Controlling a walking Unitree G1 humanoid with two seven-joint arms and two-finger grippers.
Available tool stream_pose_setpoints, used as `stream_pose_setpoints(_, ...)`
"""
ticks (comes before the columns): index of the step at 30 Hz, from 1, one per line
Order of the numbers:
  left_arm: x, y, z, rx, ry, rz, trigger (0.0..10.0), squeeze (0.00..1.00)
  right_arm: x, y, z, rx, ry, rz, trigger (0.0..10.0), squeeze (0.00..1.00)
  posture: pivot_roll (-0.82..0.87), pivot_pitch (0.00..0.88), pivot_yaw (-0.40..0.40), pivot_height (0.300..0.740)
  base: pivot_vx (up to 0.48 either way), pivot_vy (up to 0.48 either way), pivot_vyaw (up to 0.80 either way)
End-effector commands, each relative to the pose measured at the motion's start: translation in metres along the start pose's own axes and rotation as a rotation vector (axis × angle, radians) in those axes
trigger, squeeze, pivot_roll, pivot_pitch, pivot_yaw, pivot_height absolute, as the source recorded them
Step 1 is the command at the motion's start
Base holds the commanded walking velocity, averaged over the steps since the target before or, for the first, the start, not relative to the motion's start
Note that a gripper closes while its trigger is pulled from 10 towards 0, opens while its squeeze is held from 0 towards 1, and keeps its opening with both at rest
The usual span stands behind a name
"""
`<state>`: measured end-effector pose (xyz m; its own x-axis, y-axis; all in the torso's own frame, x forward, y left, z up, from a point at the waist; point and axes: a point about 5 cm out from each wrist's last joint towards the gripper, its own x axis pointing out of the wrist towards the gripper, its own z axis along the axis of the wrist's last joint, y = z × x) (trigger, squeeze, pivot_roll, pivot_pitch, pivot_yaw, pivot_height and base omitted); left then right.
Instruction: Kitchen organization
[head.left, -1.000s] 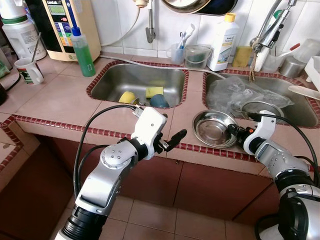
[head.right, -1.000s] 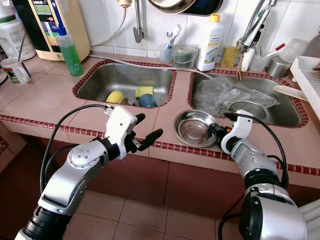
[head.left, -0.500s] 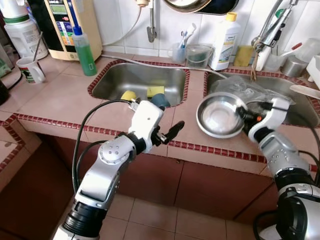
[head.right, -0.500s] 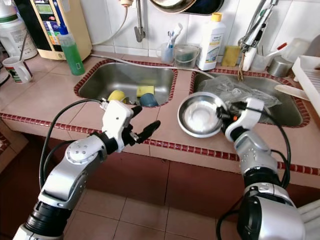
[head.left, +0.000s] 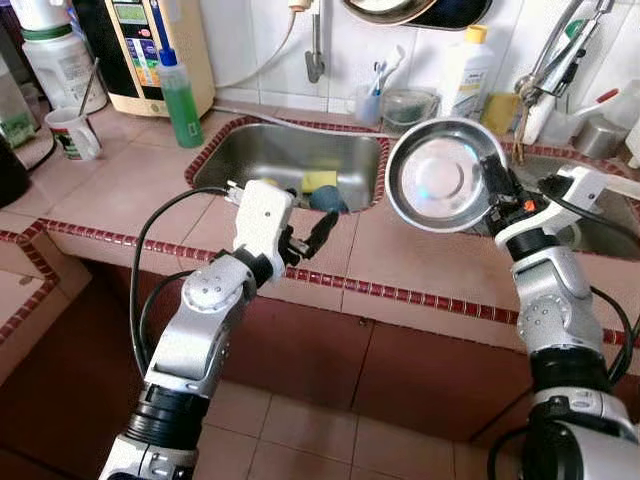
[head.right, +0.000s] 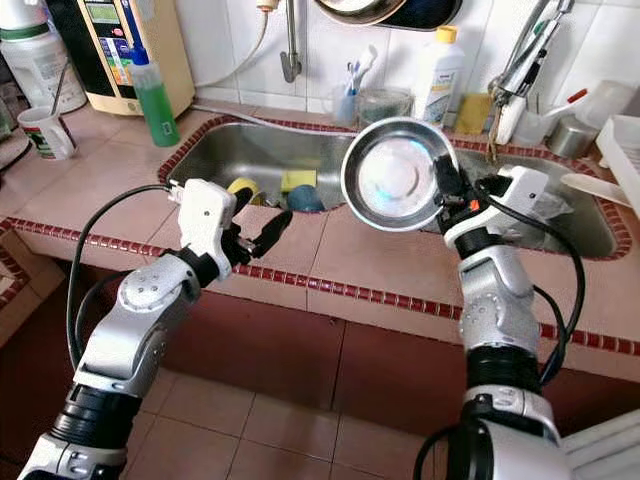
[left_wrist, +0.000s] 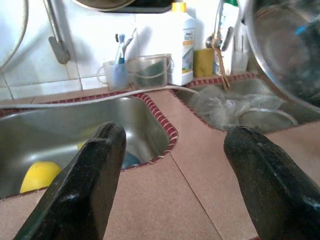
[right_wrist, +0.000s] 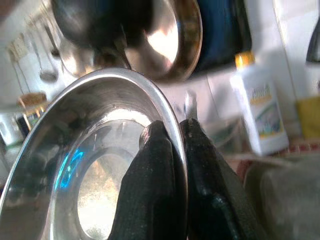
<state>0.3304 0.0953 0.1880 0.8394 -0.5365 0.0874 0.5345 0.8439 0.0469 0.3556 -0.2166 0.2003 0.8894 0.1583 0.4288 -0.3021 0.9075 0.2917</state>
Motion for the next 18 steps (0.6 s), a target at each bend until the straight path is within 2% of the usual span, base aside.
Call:
stream_pose_setpoints(1, 0.003, 0.003, 0.000, -0.034, 0.007, 0.001, 10.0, 0.00, 0.000, 0.010, 0.008, -0.038, -0.050, 0.023, 10.0, 0.00, -0.04, 0.000, 0.013, 0.740, 0.000, 0.401, 0.00)
stream_pose_setpoints(7, 0.004, 0.003, -0.001, -0.020, 0.007, -0.004, 10.0, 0.00, -0.007, 0.023, 0.001, -0.063, -0.034, 0.044, 10.0, 0.00, -0.04, 0.000, 0.019, 0.740, 0.000, 0.475, 0.00)
stream_pose_setpoints(18, 0.004, 0.003, -0.002, -0.016, 0.011, -0.017, 10.0, 0.00, -0.015, 0.031, -0.007, -0.065, -0.010, 0.032, 10.0, 0.00, -0.03, 0.000, 0.023, 0.740, 0.000, 0.480, 0.00)
